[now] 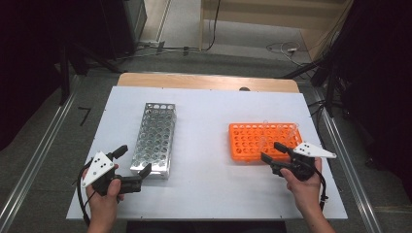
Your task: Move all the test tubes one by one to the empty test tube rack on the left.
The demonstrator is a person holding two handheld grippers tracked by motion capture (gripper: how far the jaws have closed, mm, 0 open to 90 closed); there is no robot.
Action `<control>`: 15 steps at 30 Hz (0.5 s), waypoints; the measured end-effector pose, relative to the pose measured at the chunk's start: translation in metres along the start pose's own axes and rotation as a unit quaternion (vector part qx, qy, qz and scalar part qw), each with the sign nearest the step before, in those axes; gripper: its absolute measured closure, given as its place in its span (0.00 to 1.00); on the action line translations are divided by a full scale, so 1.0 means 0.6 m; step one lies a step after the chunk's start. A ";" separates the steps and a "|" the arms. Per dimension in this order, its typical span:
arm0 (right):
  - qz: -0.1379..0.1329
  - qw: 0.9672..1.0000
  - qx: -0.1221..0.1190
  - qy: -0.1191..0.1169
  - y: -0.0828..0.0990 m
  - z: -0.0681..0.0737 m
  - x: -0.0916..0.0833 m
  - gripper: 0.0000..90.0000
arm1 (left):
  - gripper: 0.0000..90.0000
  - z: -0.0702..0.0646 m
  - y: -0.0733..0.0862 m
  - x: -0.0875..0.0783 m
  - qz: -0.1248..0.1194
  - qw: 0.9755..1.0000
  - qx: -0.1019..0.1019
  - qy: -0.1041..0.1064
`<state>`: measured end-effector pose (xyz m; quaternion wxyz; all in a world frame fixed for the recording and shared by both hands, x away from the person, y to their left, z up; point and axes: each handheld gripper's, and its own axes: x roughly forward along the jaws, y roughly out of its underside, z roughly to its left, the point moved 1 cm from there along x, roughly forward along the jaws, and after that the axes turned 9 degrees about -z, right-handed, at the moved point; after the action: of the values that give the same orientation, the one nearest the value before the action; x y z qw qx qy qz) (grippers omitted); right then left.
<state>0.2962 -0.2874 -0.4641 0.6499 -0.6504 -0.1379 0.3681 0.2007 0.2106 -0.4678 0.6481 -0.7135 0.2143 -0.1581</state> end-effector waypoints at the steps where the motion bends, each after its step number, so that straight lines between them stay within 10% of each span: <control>1: 0.005 1.000 0.000 0.004 0.001 0.001 0.005 0.36 | 0.00 0.000 0.000 0.000 0.000 1.000 -0.001 0.000; 15: 0.026 0.999 0.000 0.035 0.015 -0.001 0.052 0.66 | 0.00 -0.007 -0.002 0.005 0.003 1.000 -0.001 0.008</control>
<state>0.3152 -0.2685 -0.4821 0.6446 -0.6665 -0.0981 0.3614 0.2010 0.2054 -0.4662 0.6465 -0.7120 0.2218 -0.1612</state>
